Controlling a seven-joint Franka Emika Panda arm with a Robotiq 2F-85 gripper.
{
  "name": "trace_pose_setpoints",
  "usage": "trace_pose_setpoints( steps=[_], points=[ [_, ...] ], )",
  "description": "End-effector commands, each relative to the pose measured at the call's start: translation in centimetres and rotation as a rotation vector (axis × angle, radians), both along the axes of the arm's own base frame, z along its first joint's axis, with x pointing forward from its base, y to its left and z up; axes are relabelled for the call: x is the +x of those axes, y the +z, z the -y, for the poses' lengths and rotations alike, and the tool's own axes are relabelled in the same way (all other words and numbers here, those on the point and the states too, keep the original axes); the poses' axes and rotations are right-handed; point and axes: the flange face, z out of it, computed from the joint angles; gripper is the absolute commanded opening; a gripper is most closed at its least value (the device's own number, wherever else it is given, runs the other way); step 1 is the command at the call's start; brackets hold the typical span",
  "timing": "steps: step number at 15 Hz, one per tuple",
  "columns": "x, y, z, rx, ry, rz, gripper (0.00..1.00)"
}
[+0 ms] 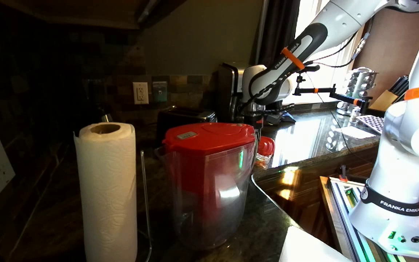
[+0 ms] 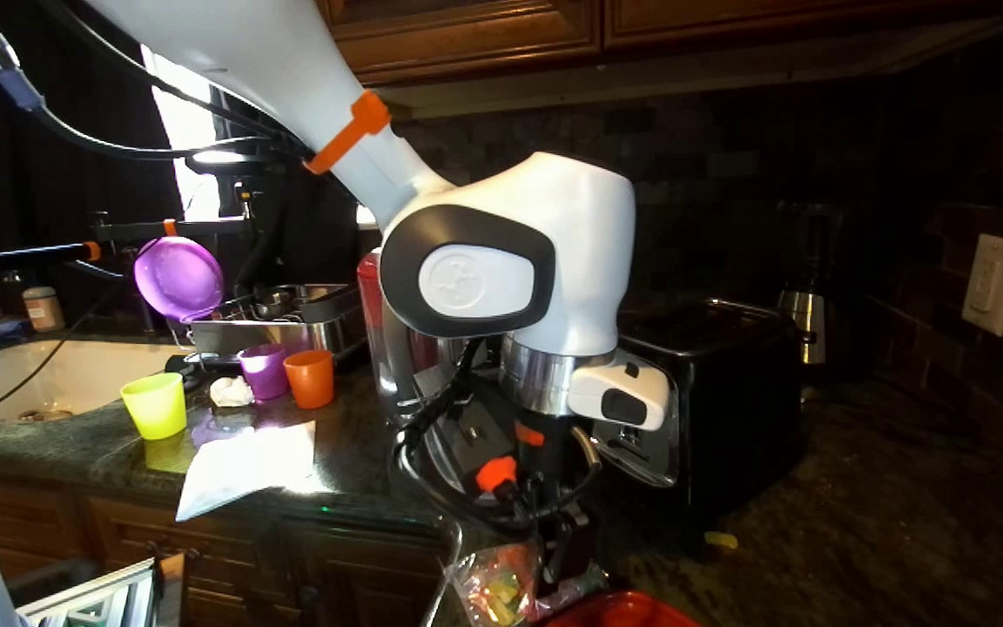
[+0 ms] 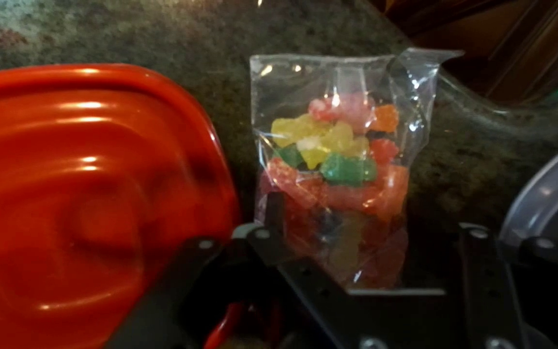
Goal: Remove the red lid from the bowl
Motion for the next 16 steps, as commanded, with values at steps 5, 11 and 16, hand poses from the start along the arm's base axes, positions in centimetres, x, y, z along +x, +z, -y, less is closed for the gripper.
trace_pose_setpoints(
  steps=[5, 11, 16],
  points=[
    [-0.1, -0.1, 0.0, -0.012, 0.007, 0.020, 0.17],
    [0.0, 0.4, 0.2, -0.015, 0.005, 0.026, 0.00],
    [-0.5, 2.8, 0.2, -0.025, 0.016, 0.054, 0.00]
  ],
)
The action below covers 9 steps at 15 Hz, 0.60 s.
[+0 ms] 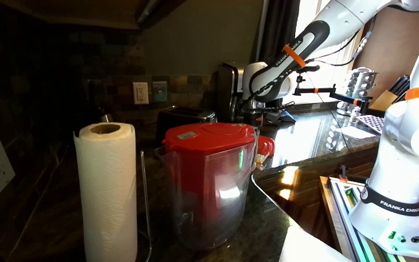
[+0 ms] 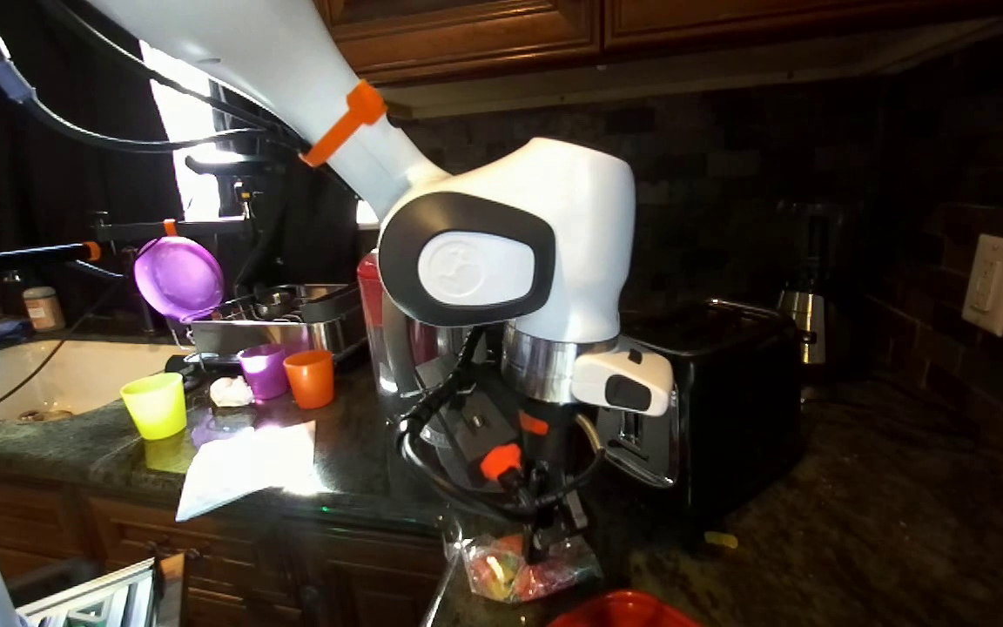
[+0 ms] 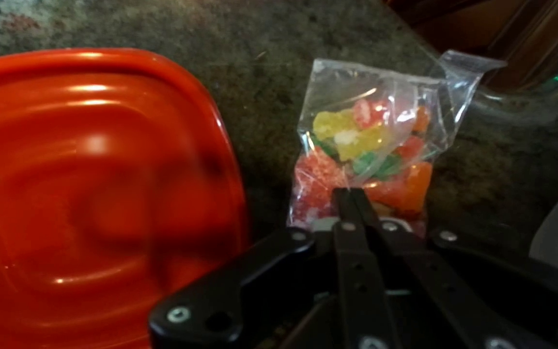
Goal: Remove the red lid from the bowl
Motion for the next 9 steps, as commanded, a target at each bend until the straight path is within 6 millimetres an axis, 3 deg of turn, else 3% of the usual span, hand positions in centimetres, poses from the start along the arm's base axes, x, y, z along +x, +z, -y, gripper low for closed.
trace_pose_setpoints(
  steps=[1, 9],
  points=[
    [-0.9, 2.5, 0.0, -0.022, 0.015, 0.039, 0.00],
    [-1.2, 6.6, 0.1, -0.002, 0.030, 0.090, 0.00]
  ],
)
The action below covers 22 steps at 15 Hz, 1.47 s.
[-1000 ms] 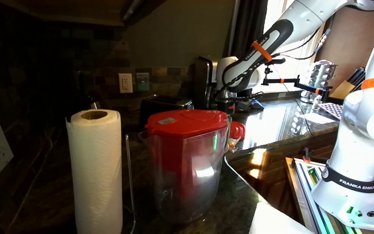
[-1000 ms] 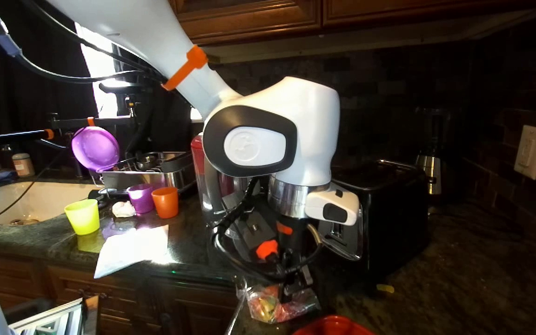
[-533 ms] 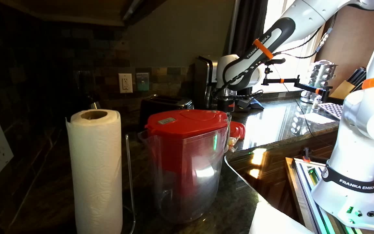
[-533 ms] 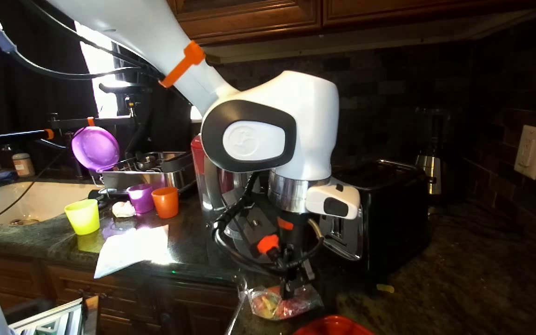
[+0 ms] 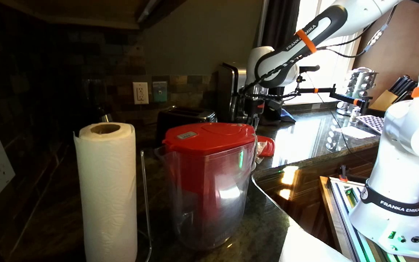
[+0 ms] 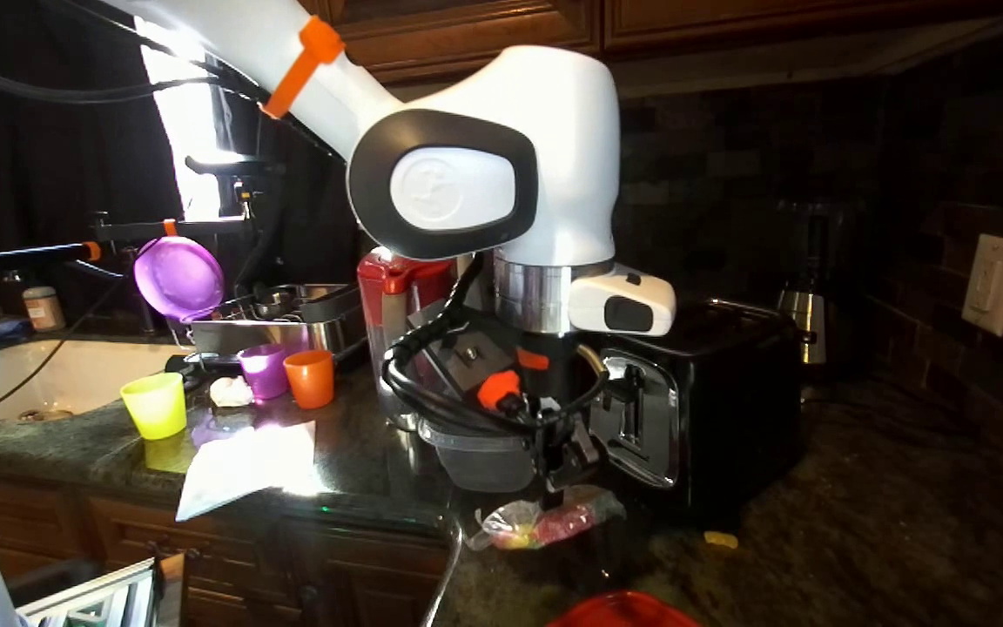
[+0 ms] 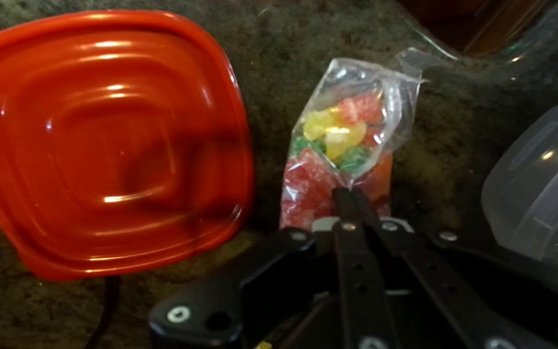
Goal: Remove the red lid from the bowl
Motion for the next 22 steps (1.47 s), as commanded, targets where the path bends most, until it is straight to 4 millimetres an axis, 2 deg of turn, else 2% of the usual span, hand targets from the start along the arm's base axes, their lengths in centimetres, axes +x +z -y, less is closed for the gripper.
trace_pose_setpoints(
  steps=[1, 3, 8, 12, 16, 19, 22],
  points=[
    [-1.3, 1.7, -0.1, 0.025, 0.028, -0.004, 0.00],
    [-1.9, 3.0, -0.4, 0.032, 0.060, -0.008, 0.00],
    [-3.2, 7.7, -2.2, 0.045, 0.153, 0.025, 0.00],
    [-2.7, 10.2, -5.5, 0.093, 0.239, 0.059, 0.00],
    [-1.4, 10.5, -9.0, 0.148, 0.317, 0.083, 0.00],
    [0.0, 9.6, -11.1, 0.172, 0.371, 0.092, 0.00],
    [1.4, 8.4, -12.3, 0.188, 0.405, 0.095, 0.00]
  ],
)
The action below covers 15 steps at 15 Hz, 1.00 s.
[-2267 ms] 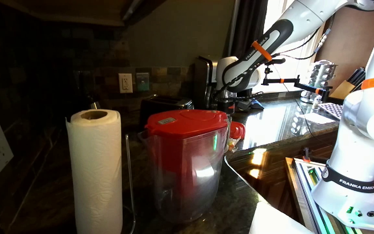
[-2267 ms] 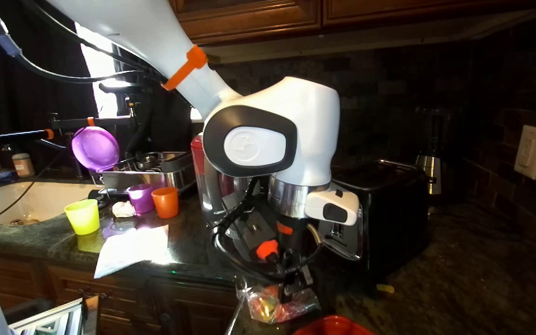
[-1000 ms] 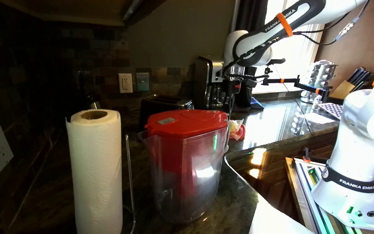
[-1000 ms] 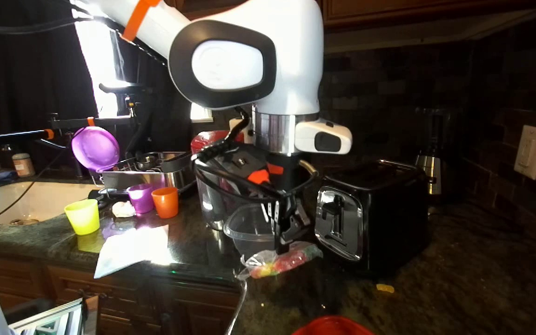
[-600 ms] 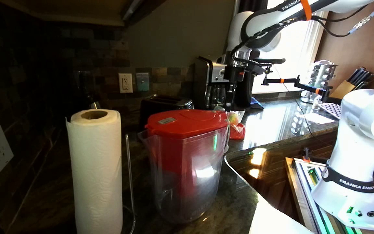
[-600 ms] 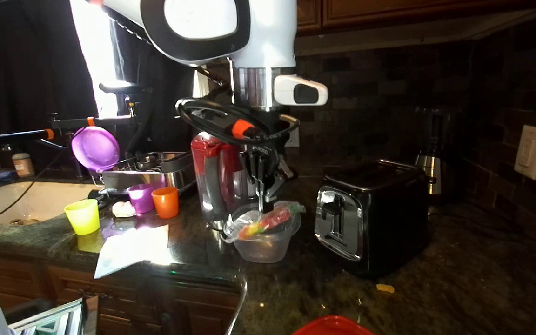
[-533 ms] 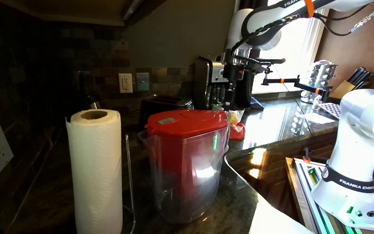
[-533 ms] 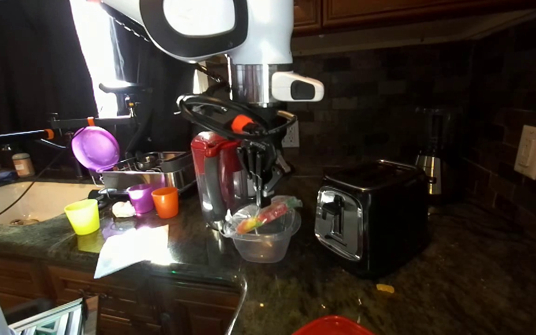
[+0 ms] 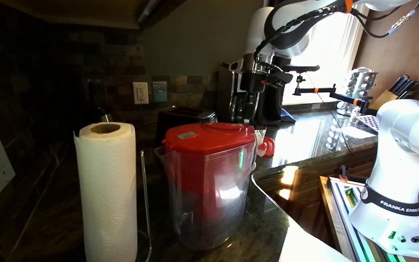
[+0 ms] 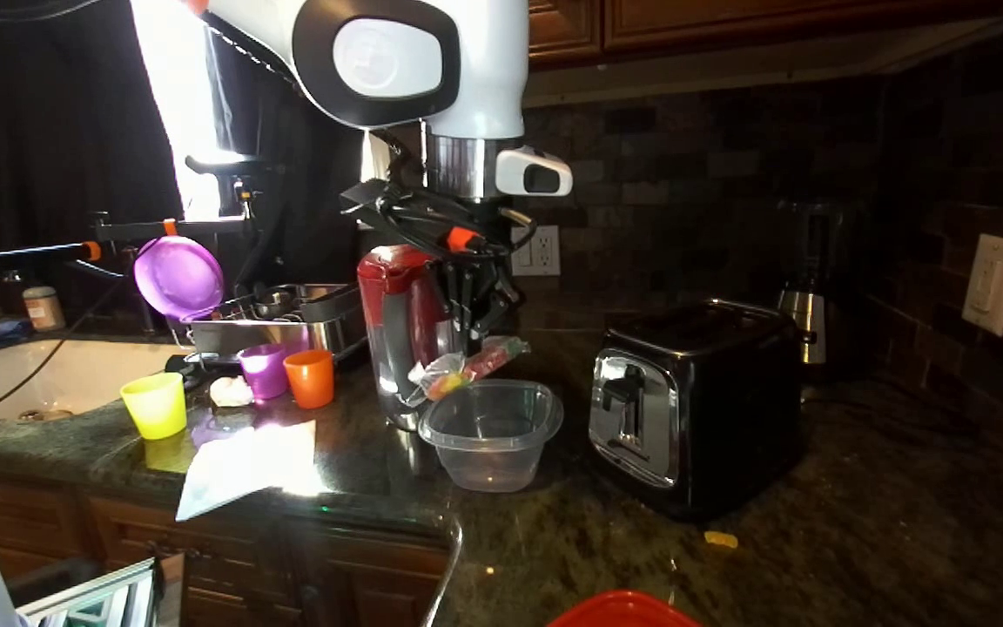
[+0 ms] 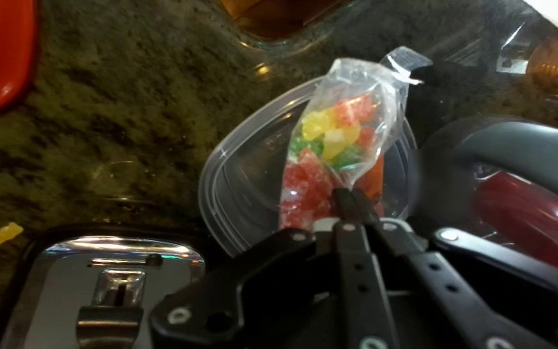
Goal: Remove the red lid from the bowl
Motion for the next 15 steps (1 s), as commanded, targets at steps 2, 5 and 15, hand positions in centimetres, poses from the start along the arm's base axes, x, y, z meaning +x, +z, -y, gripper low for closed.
trace_pose_setpoints(
  steps=[2, 5, 15],
  points=[
    [2.7, -2.1, -1.1, 0.033, 0.050, 0.010, 0.00],
    [3.9, -3.4, -1.0, 0.041, 0.066, 0.008, 0.00],
    [5.9, -6.5, -1.1, 0.018, 0.094, -0.037, 0.28]
  ],
)
